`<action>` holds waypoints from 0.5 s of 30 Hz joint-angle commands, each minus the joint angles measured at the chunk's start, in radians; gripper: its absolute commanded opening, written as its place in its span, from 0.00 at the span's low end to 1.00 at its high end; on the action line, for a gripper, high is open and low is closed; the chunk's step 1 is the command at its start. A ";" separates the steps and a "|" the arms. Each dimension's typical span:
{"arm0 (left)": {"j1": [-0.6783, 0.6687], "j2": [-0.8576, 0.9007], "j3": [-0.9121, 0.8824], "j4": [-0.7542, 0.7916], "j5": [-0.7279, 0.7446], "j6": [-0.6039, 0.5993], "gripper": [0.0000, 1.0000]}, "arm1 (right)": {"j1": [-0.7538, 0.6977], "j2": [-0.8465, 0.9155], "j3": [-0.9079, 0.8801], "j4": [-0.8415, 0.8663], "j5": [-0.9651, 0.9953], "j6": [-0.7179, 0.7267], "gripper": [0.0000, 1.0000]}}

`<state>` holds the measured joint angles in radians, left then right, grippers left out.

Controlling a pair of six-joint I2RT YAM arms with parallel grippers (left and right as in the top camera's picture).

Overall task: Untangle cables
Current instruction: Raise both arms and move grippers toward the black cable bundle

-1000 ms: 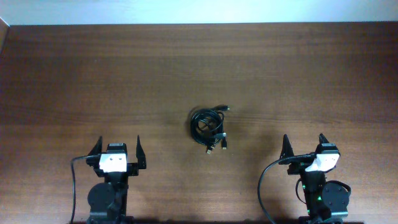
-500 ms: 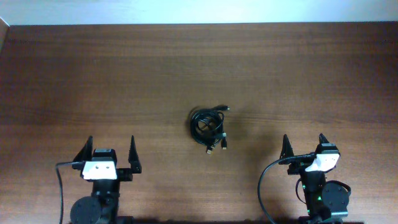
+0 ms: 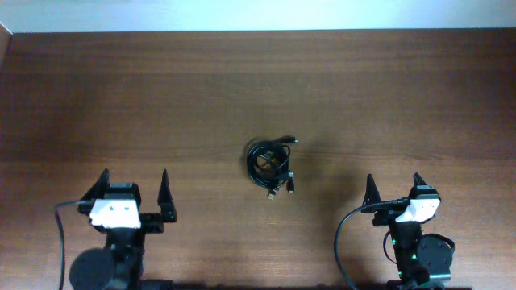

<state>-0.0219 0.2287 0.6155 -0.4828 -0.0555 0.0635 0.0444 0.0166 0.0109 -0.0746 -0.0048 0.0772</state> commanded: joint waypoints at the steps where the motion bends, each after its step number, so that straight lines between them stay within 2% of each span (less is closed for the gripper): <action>1: 0.005 0.101 0.095 -0.027 0.008 -0.006 0.99 | 0.008 -0.002 -0.005 -0.007 0.009 0.008 0.99; 5: 0.005 0.138 0.172 -0.092 0.008 0.021 0.99 | 0.008 -0.002 -0.005 -0.004 0.004 0.009 0.99; 9: 0.005 0.139 0.179 -0.143 0.008 0.059 0.99 | 0.008 -0.002 0.054 -0.006 -0.138 0.008 0.99; 11: 0.005 0.139 0.179 -0.140 0.008 0.059 0.99 | 0.008 -0.002 0.159 -0.100 -0.175 0.008 0.99; 15: 0.005 0.139 0.179 -0.140 0.012 0.059 0.99 | 0.008 -0.002 0.400 -0.470 -0.167 0.008 0.99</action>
<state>-0.0219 0.3649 0.7784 -0.6258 -0.0555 0.1097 0.0460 0.0170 0.2981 -0.4465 -0.1558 0.0780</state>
